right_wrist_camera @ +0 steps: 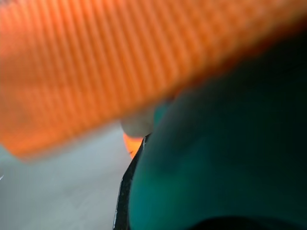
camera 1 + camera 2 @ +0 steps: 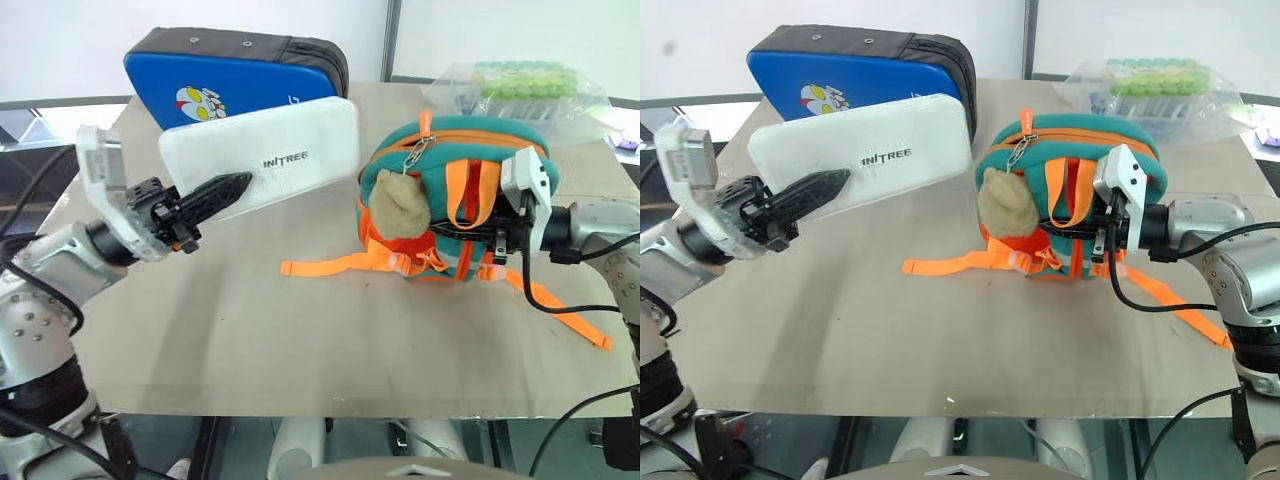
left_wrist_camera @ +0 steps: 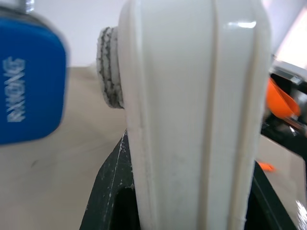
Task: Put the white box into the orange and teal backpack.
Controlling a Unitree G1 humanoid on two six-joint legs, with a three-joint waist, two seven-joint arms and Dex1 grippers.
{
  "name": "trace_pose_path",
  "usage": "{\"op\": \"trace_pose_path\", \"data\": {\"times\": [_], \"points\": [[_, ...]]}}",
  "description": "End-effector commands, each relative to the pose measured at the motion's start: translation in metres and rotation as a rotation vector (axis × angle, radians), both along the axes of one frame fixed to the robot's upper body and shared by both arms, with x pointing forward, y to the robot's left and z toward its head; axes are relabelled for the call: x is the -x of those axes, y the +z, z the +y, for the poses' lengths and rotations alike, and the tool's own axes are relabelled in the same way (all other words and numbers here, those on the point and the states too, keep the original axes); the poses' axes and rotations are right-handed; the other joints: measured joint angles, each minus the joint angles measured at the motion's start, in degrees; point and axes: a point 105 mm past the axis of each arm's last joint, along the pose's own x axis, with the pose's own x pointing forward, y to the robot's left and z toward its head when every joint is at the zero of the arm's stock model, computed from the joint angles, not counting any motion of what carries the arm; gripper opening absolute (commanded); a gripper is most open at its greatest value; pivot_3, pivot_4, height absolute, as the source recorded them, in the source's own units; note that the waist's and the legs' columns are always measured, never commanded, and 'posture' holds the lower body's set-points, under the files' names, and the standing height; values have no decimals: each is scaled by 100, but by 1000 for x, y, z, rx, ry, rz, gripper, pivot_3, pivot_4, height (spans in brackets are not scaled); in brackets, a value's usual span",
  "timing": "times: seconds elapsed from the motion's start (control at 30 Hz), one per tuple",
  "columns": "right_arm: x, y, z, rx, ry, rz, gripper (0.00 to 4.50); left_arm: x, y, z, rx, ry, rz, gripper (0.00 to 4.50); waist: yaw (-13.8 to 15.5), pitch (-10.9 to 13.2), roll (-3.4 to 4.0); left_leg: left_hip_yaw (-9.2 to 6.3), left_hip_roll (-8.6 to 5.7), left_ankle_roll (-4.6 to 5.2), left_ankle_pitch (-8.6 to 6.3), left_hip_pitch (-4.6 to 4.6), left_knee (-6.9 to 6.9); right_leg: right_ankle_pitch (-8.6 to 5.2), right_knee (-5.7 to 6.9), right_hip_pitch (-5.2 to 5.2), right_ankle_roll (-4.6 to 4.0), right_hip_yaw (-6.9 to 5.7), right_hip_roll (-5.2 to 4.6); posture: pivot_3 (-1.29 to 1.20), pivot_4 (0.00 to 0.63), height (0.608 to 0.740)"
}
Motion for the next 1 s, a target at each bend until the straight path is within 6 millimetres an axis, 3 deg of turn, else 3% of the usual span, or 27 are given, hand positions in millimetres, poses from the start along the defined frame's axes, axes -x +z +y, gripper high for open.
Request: {"op": "trace_pose_path", "data": {"times": [0.03,0.13,0.4,0.6,0.7,0.77,1.0], "points": [[5,13,-6,5,30,-55,162,5,8,-15,-103,-68,-113,1013,-1,0,1,1,1,0,0,14,0,-5,0,11,-10,0,0,0,150,740],[9,14,-8,14,52,-65,162,0,0,-23,-213,-104,-171,1013,2,0,0,2,5,0,0,51,-1,-8,-1,49,-15,0,4,0,150,740],[23,18,-16,22,82,-79,162,-26,2,-28,-393,-202,-348,1013,96,1,1,0,2,0,-1,47,-4,3,-8,53,6,-4,4,0,150,740],[36,27,-6,2,161,-109,162,-48,5,-57,-499,-290,-464,1013,159,1,1,-13,1,0,0,38,5,3,-7,54,8,-17,4,0,150,740],[45,29,1,-3,228,-110,162,-57,11,-89,-540,-379,-540,1013,171,1,1,-34,0,1,0,12,37,4,-5,53,10,-40,5,0,150,740],[49,29,5,-4,253,-110,162,-59,12,-97,-559,-424,-569,1013,137,1,1,-44,0,1,-1,-6,56,5,-5,51,11,-48,6,0,150,740],[60,31,10,-11,312,-100,162,-80,36,-87,-571,-400,-655,1013,111,4,6,-44,5,3,-2,-10,54,4,11,37,11,-54,10,0,150,740]]}}
